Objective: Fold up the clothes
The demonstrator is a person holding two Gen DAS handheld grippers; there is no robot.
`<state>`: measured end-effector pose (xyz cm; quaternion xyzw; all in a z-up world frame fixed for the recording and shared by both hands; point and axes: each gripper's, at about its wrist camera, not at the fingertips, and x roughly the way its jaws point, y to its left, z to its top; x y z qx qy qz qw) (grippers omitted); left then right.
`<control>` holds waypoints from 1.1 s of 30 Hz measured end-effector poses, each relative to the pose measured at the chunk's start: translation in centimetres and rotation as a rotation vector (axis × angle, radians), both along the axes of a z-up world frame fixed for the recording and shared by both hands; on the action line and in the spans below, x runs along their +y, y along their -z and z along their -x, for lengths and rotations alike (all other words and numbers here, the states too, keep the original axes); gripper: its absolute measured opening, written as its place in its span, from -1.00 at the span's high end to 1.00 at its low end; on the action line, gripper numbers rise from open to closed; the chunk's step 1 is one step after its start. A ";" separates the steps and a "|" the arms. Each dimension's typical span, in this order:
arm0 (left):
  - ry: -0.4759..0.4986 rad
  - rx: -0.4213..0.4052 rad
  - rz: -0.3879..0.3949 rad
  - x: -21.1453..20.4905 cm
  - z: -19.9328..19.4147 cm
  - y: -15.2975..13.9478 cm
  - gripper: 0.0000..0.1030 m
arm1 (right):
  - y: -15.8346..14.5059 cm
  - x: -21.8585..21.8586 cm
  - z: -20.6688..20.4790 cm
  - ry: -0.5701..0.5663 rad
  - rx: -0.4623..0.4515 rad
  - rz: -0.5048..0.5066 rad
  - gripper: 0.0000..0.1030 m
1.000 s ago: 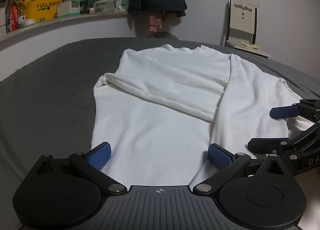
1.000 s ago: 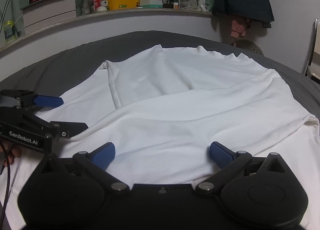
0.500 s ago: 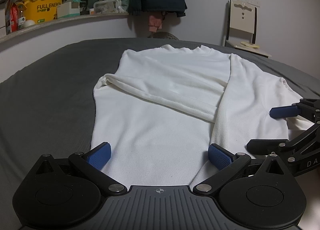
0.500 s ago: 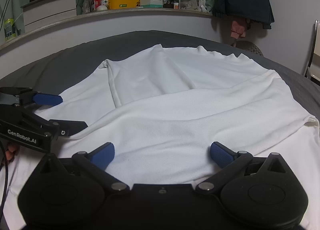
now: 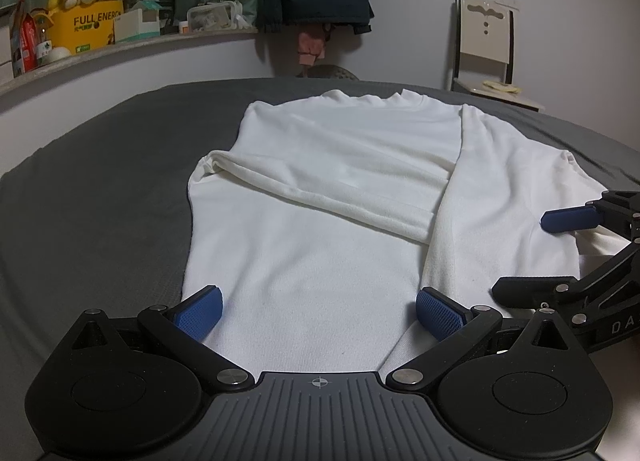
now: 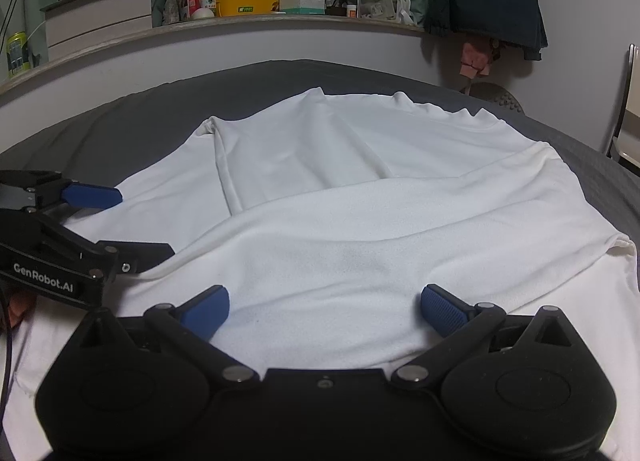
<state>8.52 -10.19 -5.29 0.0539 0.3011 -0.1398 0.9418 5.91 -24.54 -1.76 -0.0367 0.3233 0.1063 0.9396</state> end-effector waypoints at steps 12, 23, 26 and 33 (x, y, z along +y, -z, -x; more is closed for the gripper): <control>-0.016 -0.002 0.006 -0.1 0.1 0.1 -1.00 | 0.0 0.3 0.1 0.003 -0.010 0.012 -1.00; -0.032 -0.141 0.088 2.9 -0.3 -5.6 -1.00 | -6.1 -1.4 0.6 0.056 -0.159 -0.042 -1.00; -0.040 -0.169 0.115 4.4 -2.4 -7.8 -1.00 | -8.3 -4.5 -0.3 0.094 -0.177 -0.123 -0.99; -0.009 -0.069 0.162 3.5 -14.7 -9.4 -1.00 | -10.4 -11.2 -8.8 0.086 -0.190 -0.023 -0.82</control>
